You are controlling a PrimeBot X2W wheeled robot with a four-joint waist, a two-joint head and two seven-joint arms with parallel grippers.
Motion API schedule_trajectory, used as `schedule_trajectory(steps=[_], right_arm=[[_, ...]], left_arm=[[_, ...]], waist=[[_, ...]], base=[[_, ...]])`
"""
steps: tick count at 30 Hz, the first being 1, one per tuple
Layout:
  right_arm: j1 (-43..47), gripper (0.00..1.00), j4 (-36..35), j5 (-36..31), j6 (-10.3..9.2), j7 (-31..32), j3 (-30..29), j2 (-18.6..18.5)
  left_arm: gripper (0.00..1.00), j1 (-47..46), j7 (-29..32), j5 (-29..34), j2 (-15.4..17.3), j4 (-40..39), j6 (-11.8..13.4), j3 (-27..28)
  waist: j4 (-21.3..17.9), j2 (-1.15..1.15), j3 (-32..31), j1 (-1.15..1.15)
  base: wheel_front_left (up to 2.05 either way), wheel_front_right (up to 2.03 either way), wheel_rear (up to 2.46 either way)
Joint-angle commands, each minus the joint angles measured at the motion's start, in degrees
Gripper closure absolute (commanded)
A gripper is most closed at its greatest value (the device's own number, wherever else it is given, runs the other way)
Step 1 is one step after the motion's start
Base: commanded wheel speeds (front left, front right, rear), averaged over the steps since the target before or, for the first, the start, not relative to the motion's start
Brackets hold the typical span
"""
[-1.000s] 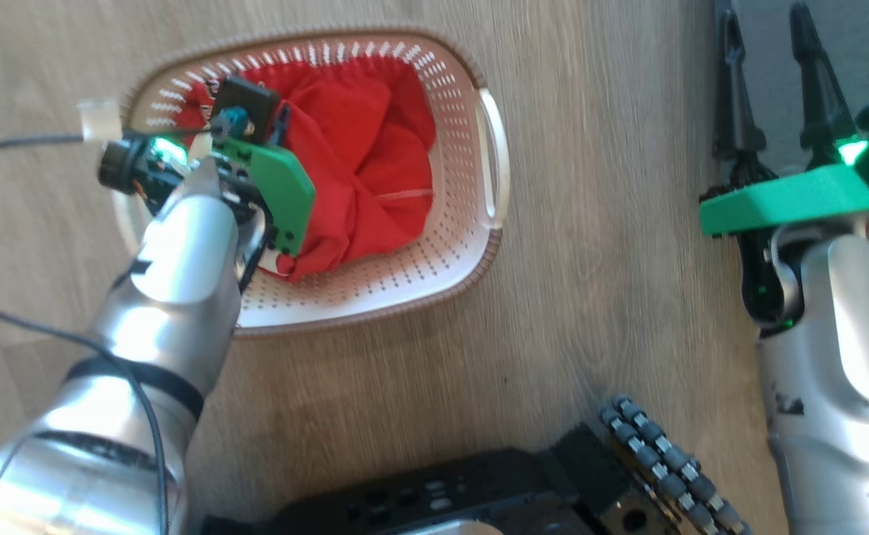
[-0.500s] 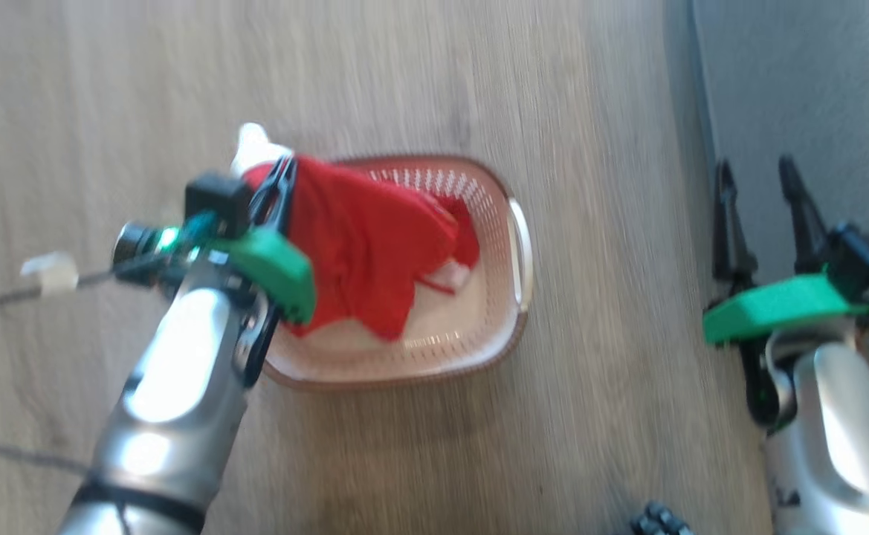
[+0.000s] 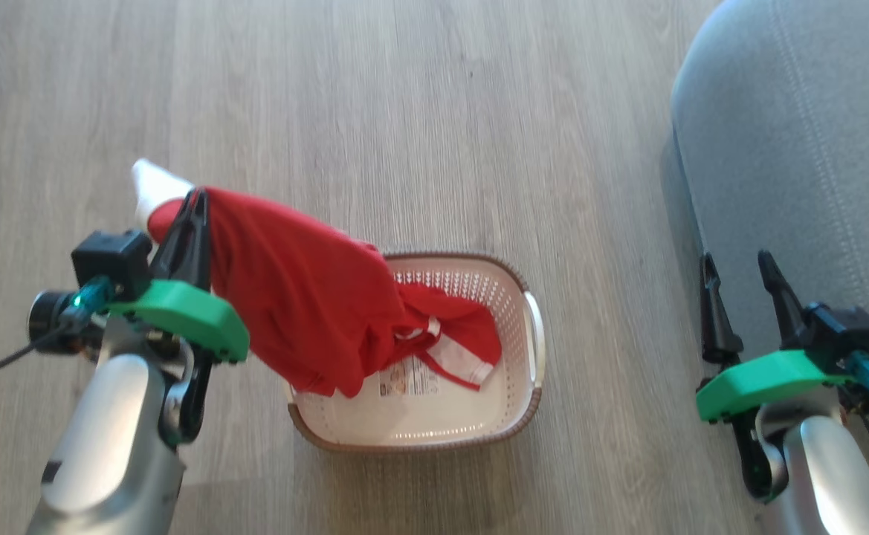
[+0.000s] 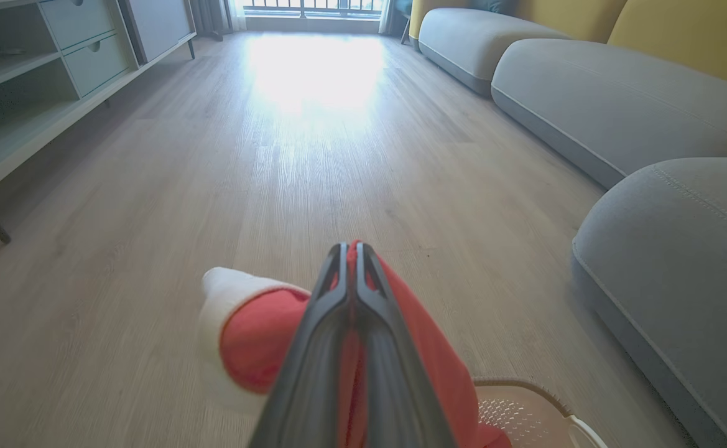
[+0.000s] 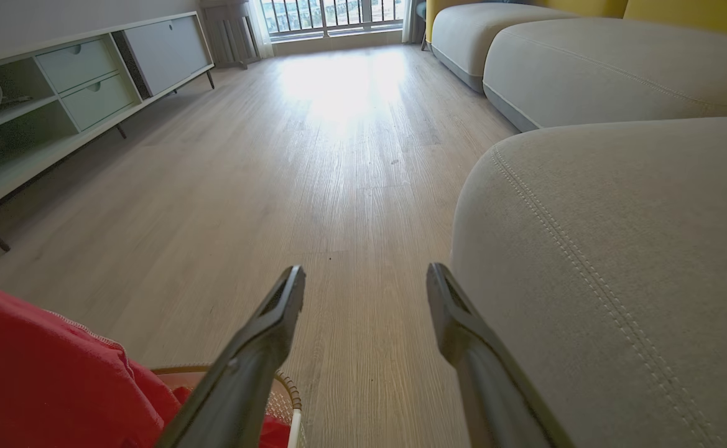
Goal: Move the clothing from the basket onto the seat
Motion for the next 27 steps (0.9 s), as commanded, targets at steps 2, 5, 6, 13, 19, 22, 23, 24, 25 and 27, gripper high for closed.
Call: schedule_trajectory(steps=[2, 5, 6, 13, 19, 22, 23, 24, 25, 27], right_arm=[[0.56, 0.00, -1.29, -0.25, -0.01, -0.38, 1.20, 0.17], [1.59, 0.00, -0.94, -0.60, -0.01, -0.38, 0.99, 0.16], [1.84, 0.00, -0.86, -0.68, -0.01, -0.38, 0.94, 0.11], [2.95, 0.00, -0.39, -1.23, -0.01, -0.38, 1.58, -0.73], [3.16, 0.00, -0.38, -1.68, -0.01, -0.38, 2.48, -1.46], [3.02, 0.00, -0.43, -1.94, -0.01, -0.38, 2.91, -1.83], [2.90, 0.00, -0.46, -2.19, -0.01, -0.38, 3.33, -2.02], [2.70, 0.00, -0.41, -2.50, -0.01, -0.38, 3.95, -2.21], [2.39, 0.00, -0.41, -2.77, -0.01, -0.38, 4.68, -2.35], [1.49, 0.00, -0.52, -3.08, -0.01, -0.38, 6.95, -2.58]], left_arm=[[1.00, 0.32, 1.05, -0.45, 2.50, -4.06, 0.87, 2.54], [1.00, 2.67, 3.19, -0.97, 3.59, -8.05, 1.99, 3.31], [1.00, 3.15, 3.59, -0.81, 3.88, -8.84, 2.32, 3.33], [1.00, 5.91, 5.47, -1.42, 4.08, -12.12, 3.33, 3.21], [1.00, 6.61, 6.22, -1.54, 4.09, -12.94, 3.33, 2.50], [1.00, 6.63, 6.43, -1.55, 4.02, -13.12, 3.30, 2.07], [1.00, 6.58, 6.42, -1.55, 3.95, -13.14, 3.27, 1.90], [1.00, 6.55, 6.42, -1.56, 3.85, -13.15, 3.24, 1.72], [1.00, 6.48, 6.40, -1.56, 3.75, -13.14, 3.23, 1.55], [1.00, 6.33, 6.39, -1.60, 3.53, -13.15, 3.12, 1.16]], waist=[[0.19, -0.01, -2.14, 0.01], [0.34, -0.01, -4.06, 0.01], [0.44, -0.01, -4.50, 0.01], [1.18, -0.01, -6.78, 0.01], [1.65, -0.01, -7.36, 0.01], [1.88, -0.01, -7.23, 0.01], [1.94, -0.01, -7.14, 0.01], [1.98, -0.01, -7.05, 0.01], [2.01, -0.01, -6.96, 0.01], [2.05, -0.01, -6.82, 0.01]], base=[[0.00, 0.00, 0.00], [0.00, 0.00, 0.00], [0.00, 0.00, 0.00], [0.00, 0.00, 0.00], [0.00, 0.00, 0.00], [0.00, 0.00, 0.00], [0.00, 0.00, 0.00], [0.00, 0.00, 0.00], [0.00, 0.00, 0.00], [0.00, 0.00, 0.00]])
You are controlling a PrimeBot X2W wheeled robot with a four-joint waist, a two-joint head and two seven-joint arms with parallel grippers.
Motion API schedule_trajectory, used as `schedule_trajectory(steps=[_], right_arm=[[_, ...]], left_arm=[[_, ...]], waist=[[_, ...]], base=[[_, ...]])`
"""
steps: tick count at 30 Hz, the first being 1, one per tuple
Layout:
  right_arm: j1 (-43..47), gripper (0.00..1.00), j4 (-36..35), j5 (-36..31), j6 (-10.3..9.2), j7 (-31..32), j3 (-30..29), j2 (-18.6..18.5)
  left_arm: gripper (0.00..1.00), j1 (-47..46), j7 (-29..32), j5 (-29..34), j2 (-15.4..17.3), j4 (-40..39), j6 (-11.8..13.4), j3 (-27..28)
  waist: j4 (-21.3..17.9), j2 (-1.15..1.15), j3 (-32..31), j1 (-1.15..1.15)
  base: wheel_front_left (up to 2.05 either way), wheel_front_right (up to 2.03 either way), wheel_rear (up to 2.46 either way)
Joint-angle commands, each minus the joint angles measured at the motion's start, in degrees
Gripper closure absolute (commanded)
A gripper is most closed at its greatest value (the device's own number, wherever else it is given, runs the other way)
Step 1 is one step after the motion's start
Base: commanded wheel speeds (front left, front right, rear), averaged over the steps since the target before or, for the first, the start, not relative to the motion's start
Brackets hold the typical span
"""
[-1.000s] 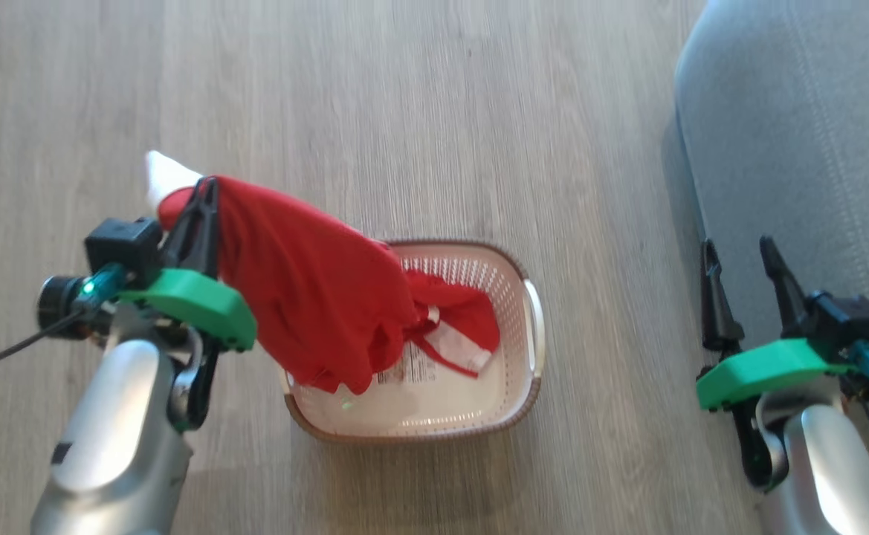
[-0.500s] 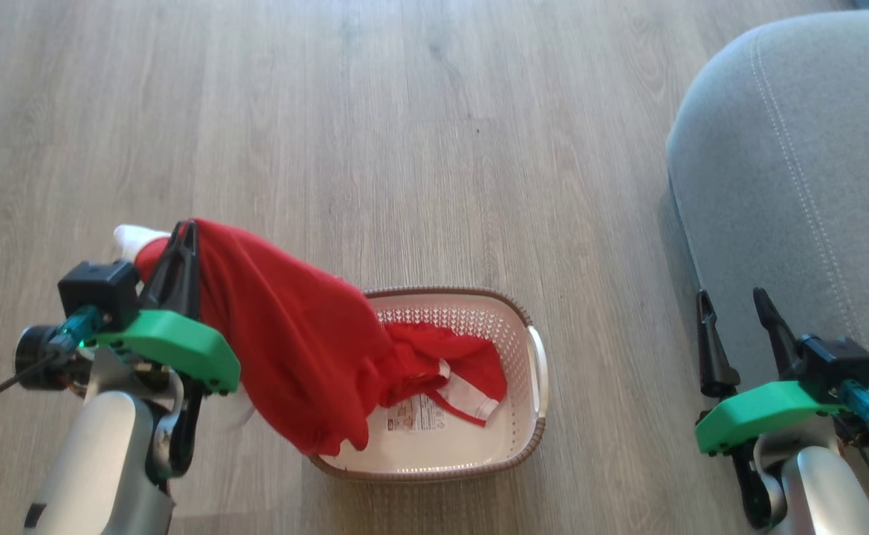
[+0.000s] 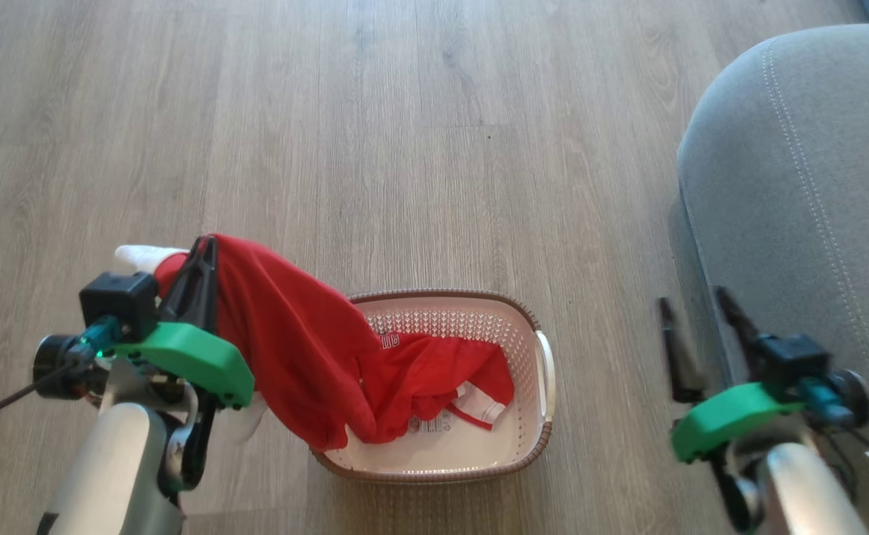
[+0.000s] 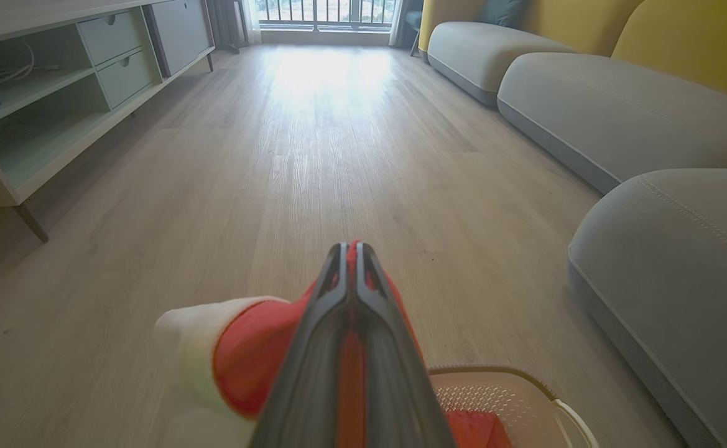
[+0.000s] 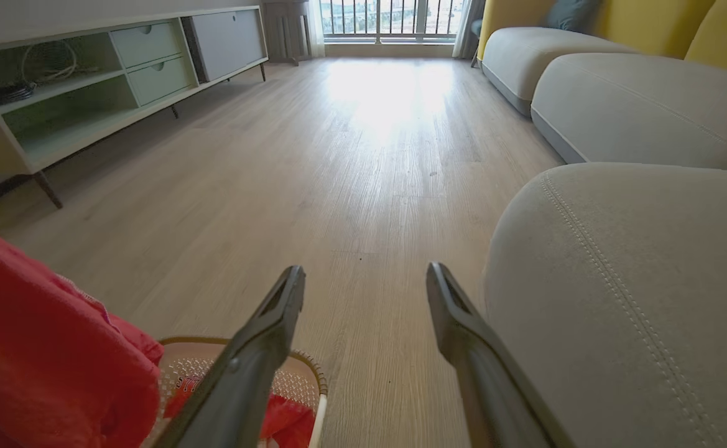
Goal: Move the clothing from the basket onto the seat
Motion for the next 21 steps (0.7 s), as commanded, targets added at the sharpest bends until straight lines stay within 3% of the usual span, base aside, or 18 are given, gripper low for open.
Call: schedule_trajectory(steps=[1, 13, 21], right_arm=[[-2.41, 0.00, -1.67, -0.49, -0.01, -0.38, 3.09, -0.88], [-15.32, 0.00, 0.01, 5.45, -0.01, -0.38, 33.41, -3.75], [-25.31, 0.00, 2.94, 11.42, -0.01, -0.38, 46.47, -3.97]], left_arm=[[1.00, -2.43, -0.03, -0.30, 1.21, -2.35, 0.12, 1.81], [1.00, -4.65, 0.25, 0.31, -0.32, -2.03, -1.97, -2.44], [1.00, -6.41, 0.78, 0.90, -1.68, -2.41, -3.16, -5.53]], waist=[[0.04, 0.00, 0.03, 0.00], [2.24, 0.00, -0.67, 0.00], [5.03, 0.00, -1.02, 0.00]], base=[[0.00, 0.00, 0.00], [0.00, 0.00, 0.00], [0.00, 0.00, 0.00]])
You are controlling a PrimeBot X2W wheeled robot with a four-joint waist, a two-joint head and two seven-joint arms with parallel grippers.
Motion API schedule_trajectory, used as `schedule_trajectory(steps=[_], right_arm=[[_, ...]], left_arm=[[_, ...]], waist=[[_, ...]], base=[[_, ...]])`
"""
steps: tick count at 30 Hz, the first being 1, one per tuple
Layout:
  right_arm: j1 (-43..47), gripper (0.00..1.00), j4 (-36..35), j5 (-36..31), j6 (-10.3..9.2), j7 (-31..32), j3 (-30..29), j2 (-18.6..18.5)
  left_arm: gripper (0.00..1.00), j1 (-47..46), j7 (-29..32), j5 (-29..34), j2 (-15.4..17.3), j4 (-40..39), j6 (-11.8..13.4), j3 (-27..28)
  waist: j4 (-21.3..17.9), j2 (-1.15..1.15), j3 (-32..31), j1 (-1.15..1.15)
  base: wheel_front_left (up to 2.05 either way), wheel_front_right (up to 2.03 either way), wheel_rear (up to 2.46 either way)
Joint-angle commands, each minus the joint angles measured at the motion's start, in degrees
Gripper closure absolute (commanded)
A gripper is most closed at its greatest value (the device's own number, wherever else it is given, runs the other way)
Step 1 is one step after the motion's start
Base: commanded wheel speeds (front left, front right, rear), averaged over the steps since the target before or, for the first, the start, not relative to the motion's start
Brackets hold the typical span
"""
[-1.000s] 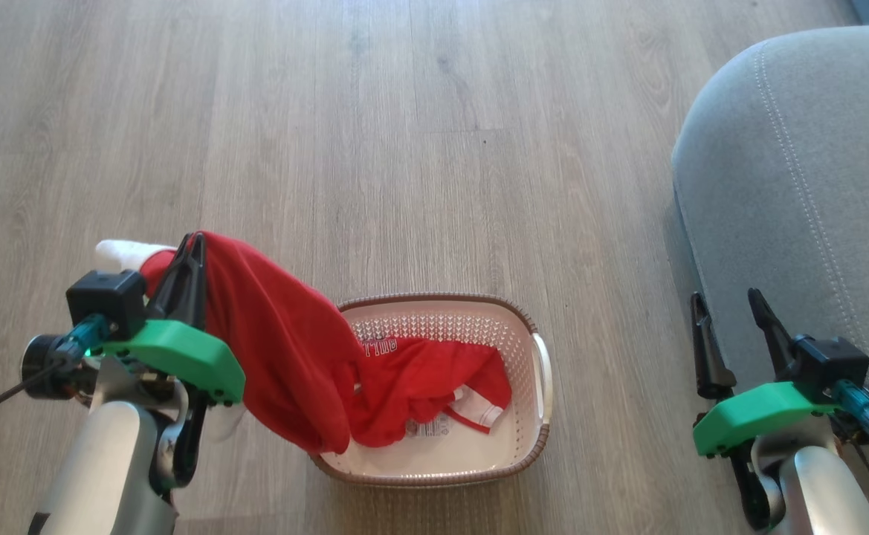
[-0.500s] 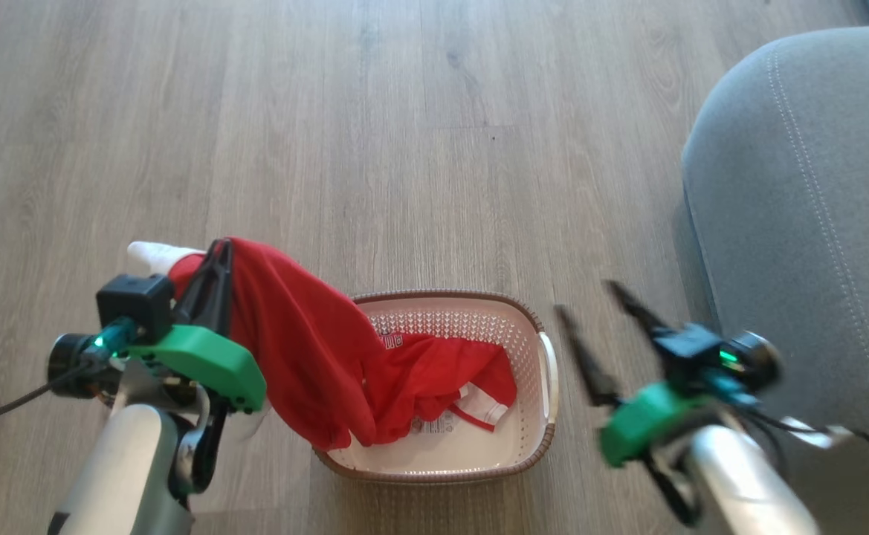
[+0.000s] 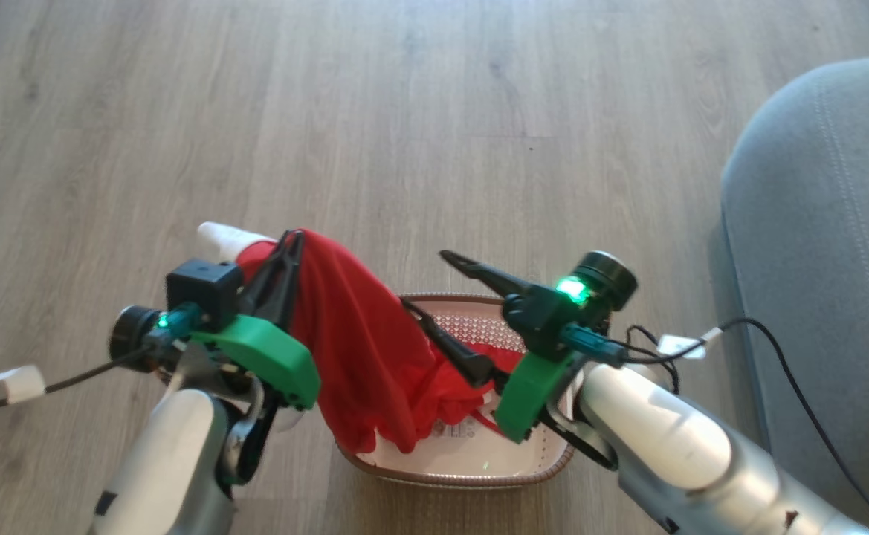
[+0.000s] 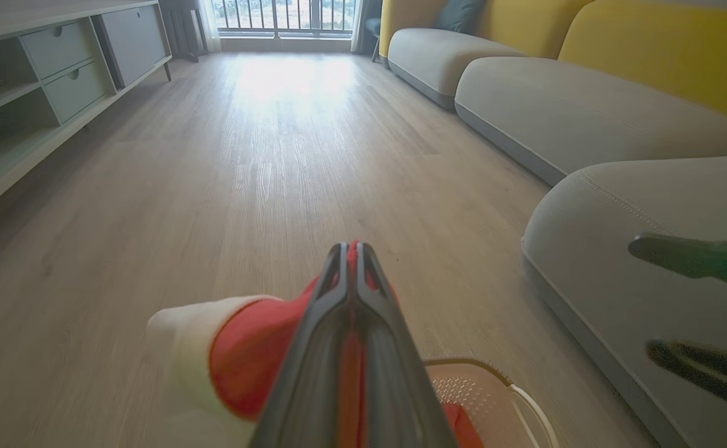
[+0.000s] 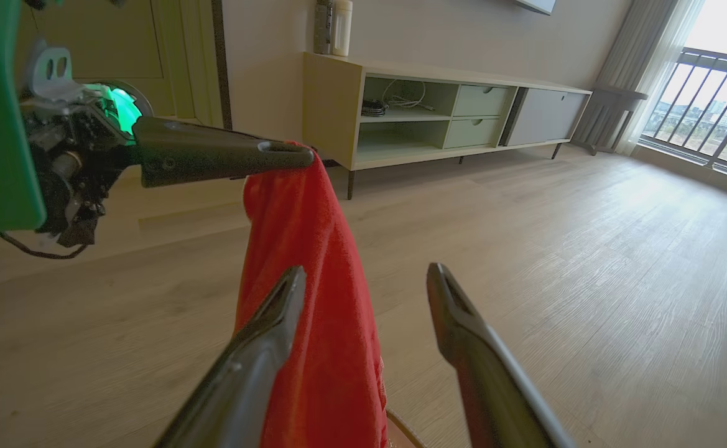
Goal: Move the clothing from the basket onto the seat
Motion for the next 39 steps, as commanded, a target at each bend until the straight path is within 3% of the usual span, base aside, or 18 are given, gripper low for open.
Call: schedule_trajectory(steps=[1, 10, 31, 32, 33, 34, 36, 39], right_arm=[[-1.70, 0.00, -0.90, 1.03, -0.01, -0.38, 1.39, 0.55], [-5.87, 0.00, 2.33, 5.36, -0.01, -0.38, 7.03, 2.33], [-5.92, 0.00, 6.77, 5.85, -0.01, -0.38, 4.32, 3.58], [-5.94, 0.15, 6.94, 6.01, -0.01, -0.38, 4.47, 3.63], [-5.93, 0.49, 6.99, 6.31, -0.01, -0.38, 4.53, 3.69], [-5.98, 0.58, 7.00, 6.55, -0.01, -0.38, 4.57, 3.75], [-6.14, 1.00, 7.04, 7.02, -0.01, -0.38, 4.87, 3.82], [-6.36, 1.00, 6.59, 7.83, -0.01, -0.38, 5.07, 3.73]], left_arm=[[1.00, -3.47, -0.19, 0.77, 0.41, -2.42, -0.28, 1.50], [1.00, -4.24, 0.24, 1.42, -1.18, -3.59, -1.46, -2.10], [1.00, -2.24, 4.85, -0.98, -1.46, -12.29, -4.23, -7.02], [1.00, -2.13, 5.03, -1.19, -1.43, -12.62, -4.24, -7.04], [1.00, -2.02, 5.22, -1.41, -1.40, -12.90, -4.26, -7.06], [1.00, -1.91, 5.40, -1.68, -1.38, -13.15, -4.30, -7.07], [1.00, -1.77, 5.60, -1.99, -1.31, -13.51, -4.26, -7.04], [1.00, -1.60, 5.62, -2.25, -1.16, -13.64, -4.11, -6.92]], waist=[[0.69, 0.00, -0.18, 0.00], [3.05, 0.00, -0.17, 0.00], [4.18, 0.00, -0.58, 0.00], [4.15, 0.00, -0.59, 0.00], [4.09, 0.00, -0.55, 0.00], [4.02, 0.00, -0.49, 0.00], [3.90, 0.00, -0.40, 0.00], [3.64, 0.00, -0.31, 0.00]], base=[[0.00, 0.00, 0.00], [0.00, 0.00, 0.00], [0.00, 0.00, 0.00], [0.00, 0.00, 0.00], [0.00, 0.00, 0.00], [0.00, 0.00, 0.00], [0.00, 0.00, 0.00], [0.00, 0.00, 0.00]])
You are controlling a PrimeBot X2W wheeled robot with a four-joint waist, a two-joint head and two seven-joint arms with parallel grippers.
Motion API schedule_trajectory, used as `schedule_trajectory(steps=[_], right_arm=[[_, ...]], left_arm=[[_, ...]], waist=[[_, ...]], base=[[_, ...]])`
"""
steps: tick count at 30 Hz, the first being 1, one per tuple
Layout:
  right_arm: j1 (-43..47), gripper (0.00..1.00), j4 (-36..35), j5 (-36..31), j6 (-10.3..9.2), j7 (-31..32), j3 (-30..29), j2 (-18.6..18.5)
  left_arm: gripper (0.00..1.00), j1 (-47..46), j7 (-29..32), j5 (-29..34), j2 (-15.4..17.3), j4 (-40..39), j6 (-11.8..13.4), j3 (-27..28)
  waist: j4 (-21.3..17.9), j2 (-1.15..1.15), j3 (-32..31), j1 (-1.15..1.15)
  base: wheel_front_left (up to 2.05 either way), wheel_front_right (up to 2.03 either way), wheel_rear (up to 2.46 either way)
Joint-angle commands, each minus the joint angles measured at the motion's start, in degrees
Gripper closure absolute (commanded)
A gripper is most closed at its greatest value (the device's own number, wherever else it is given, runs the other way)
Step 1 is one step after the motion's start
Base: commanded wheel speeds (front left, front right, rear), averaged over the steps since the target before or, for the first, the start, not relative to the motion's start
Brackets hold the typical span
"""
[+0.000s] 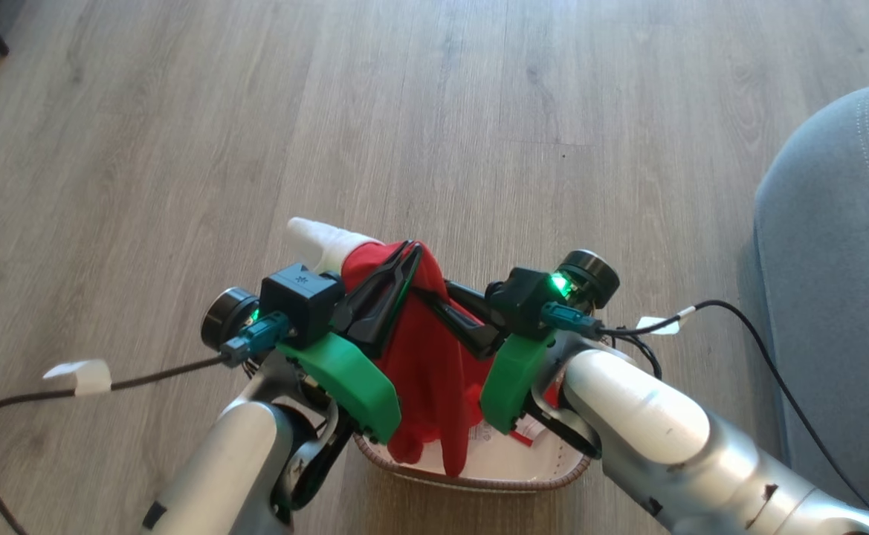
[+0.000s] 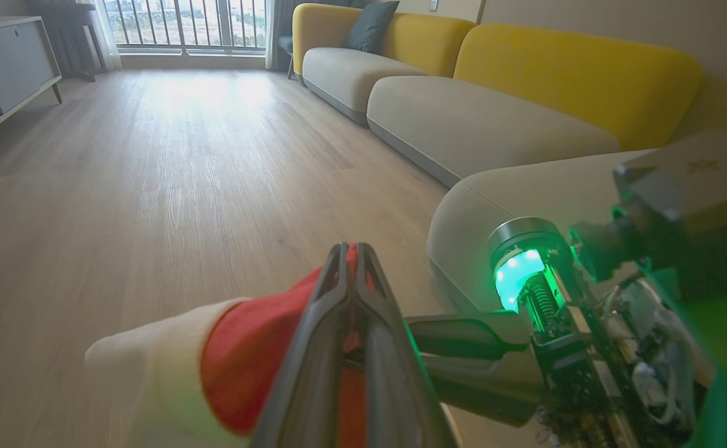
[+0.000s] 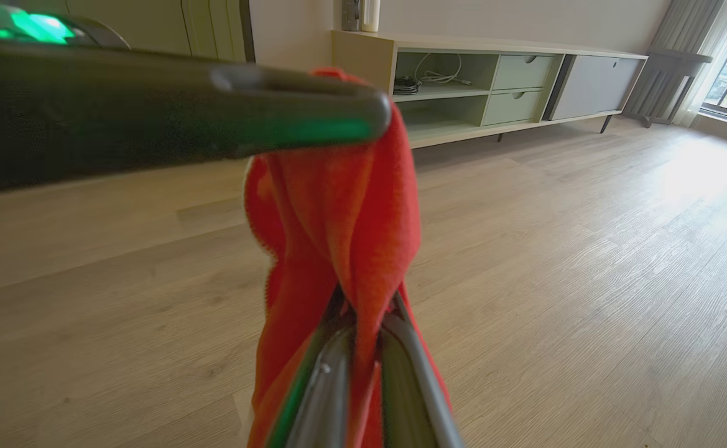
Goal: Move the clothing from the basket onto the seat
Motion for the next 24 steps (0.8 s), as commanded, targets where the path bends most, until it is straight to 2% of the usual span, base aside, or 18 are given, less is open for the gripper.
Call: schedule_trajectory(steps=[1, 4, 5, 6, 7, 18, 24], right_arm=[[-1.42, 1.00, -1.96, 0.62, -0.01, -0.38, -0.19, 1.28], [-1.50, 1.00, -2.90, 1.04, -0.01, -0.38, -0.77, 0.57], [-1.49, 1.00, -3.32, 1.09, -0.01, -0.38, -1.24, 0.27], [-1.47, 1.00, -3.76, 1.14, -0.01, -0.38, -1.77, -0.04], [-1.25, 1.00, -4.80, 1.12, -0.01, -0.38, -3.08, -0.84], [0.88, 1.00, -10.49, -0.52, -0.01, -0.38, -11.05, -6.11], [3.08, 1.00, -13.90, -1.66, -0.01, -0.38, -14.50, -8.30]], left_arm=[[1.00, -1.75, 0.03, -0.21, 0.68, -2.56, 0.06, 2.18], [1.00, -1.71, -0.46, -0.31, 0.89, -2.24, 0.43, 2.68], [0.94, -1.68, -0.69, -0.26, 1.07, -2.01, 0.51, 2.84], [0.69, -1.59, -0.88, -0.09, 1.38, -1.72, 0.64, 3.00], [0.00, -1.23, -1.53, 0.04, 1.81, -0.98, 0.82, 3.32], [0.00, -0.13, -4.76, 0.03, 1.72, 3.26, 0.74, 3.01], [0.00, -0.29, -6.29, 0.31, 0.79, 5.01, 0.17, 1.59]], waist=[[-0.20, 0.00, 0.02, 0.00], [-0.66, 0.00, 0.07, 0.00], [-0.92, 0.00, 0.07, 0.00], [-1.29, 0.00, 0.09, 0.00], [-2.12, 0.00, -0.03, 0.00], [-9.69, 0.00, 0.31, 0.00], [-15.40, 0.00, 0.48, 0.00]], base=[[0.00, 0.00, 0.00], [0.00, 0.00, 0.00], [0.00, 0.00, 0.00], [0.00, 0.00, 0.00], [0.00, 0.00, 0.00], [0.00, 0.00, 0.00], [0.00, 0.00, 0.00]])
